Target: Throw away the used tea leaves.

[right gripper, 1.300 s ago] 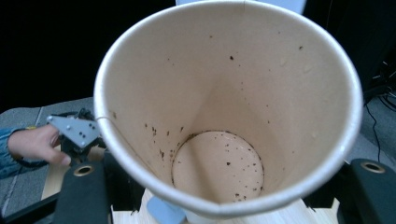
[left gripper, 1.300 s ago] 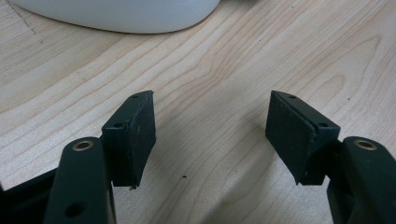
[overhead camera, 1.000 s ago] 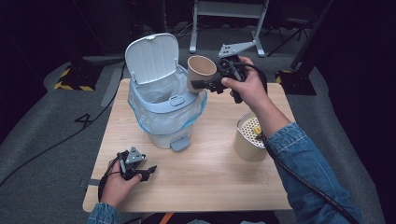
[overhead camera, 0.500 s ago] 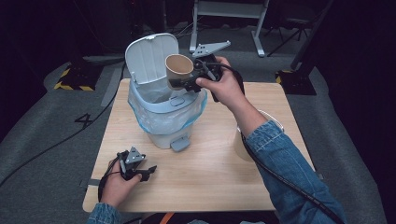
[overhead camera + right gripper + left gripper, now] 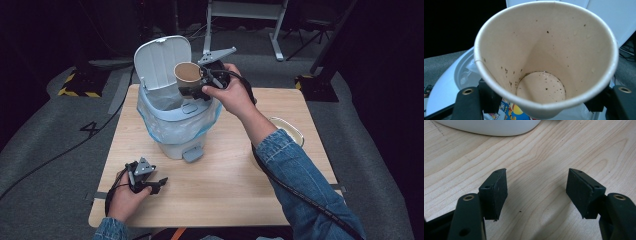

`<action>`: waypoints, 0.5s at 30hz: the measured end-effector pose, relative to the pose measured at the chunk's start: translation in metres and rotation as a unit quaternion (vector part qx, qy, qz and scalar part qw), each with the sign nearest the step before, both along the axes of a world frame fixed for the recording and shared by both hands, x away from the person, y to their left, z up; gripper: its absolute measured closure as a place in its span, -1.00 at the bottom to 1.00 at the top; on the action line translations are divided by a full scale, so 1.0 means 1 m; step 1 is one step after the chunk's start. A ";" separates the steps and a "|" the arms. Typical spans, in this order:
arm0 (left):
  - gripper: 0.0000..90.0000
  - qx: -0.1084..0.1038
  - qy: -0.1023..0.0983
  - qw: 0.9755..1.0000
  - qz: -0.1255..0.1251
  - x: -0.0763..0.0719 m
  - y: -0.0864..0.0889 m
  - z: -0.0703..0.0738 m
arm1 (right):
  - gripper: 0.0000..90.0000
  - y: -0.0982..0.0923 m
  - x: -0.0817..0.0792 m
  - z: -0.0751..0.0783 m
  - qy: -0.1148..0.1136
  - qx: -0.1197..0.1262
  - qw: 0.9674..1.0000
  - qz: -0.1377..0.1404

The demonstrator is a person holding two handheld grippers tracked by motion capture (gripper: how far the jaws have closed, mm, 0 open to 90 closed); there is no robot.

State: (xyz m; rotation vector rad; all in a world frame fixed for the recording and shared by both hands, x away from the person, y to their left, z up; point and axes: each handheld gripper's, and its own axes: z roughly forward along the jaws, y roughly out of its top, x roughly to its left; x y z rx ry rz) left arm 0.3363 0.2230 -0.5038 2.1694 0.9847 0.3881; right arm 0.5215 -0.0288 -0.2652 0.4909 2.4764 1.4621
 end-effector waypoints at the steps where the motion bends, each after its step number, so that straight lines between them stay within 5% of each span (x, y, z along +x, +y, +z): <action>1: -0.25 0.000 0.000 1.000 0.000 0.000 0.000 0.000 | -0.34 0.001 0.000 0.000 0.002 -0.003 1.000 0.000; 5: -0.25 0.000 0.000 1.000 0.000 0.000 0.000 0.000 | -0.68 0.004 0.001 -0.003 -0.005 -0.016 1.000 0.003; 12: -0.25 -0.002 -0.001 1.000 0.001 0.000 0.000 0.000 | -0.65 0.001 -0.003 0.003 -0.031 0.003 0.999 0.008; 15: -0.25 -0.002 0.000 1.000 0.000 0.001 0.000 0.000 | -0.66 -0.014 -0.011 0.016 -0.031 0.028 0.999 0.018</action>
